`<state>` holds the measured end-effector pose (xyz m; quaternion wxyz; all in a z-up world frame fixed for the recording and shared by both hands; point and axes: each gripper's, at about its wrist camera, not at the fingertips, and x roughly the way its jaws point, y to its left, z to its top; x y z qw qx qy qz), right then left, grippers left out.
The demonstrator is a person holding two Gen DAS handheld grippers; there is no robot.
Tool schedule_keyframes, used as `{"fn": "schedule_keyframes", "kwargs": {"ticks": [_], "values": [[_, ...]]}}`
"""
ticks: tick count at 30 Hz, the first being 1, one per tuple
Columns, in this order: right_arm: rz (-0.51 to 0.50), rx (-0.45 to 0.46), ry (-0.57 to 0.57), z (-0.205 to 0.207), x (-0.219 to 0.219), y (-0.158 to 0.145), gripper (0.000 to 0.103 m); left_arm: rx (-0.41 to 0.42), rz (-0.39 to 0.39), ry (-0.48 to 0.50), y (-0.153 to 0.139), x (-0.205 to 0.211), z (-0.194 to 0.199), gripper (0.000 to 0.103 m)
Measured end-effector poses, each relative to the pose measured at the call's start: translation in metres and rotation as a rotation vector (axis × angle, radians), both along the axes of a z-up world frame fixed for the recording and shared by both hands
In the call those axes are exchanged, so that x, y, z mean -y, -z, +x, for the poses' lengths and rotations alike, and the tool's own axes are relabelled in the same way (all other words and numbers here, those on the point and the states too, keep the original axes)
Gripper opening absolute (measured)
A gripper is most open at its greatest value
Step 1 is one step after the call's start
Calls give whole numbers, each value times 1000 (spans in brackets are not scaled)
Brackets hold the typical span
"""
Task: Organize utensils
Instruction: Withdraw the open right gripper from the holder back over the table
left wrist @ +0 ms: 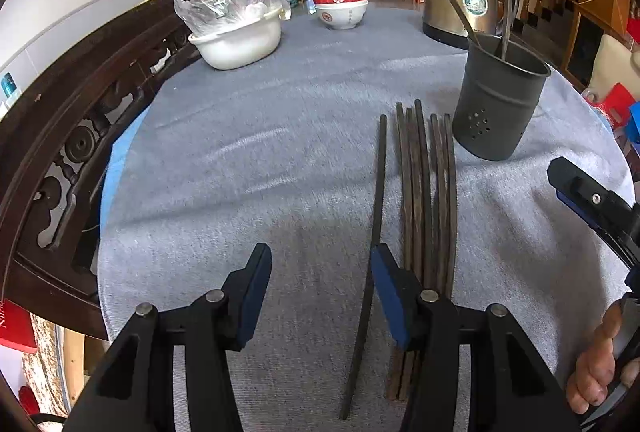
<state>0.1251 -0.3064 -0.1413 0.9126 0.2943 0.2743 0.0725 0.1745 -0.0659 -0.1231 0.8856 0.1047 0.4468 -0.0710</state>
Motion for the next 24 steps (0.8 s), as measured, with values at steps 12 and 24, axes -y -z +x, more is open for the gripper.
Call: {"fn": "schedule_keyframes", "kwargs": {"ticks": [12,24], "values": [[35,-45,51,6,10,7,66,-10,-9,86,-5,21,-12,53],[47,-41,52,6,12,8,66,-27,21,111,-2,32,-17,53]]}}
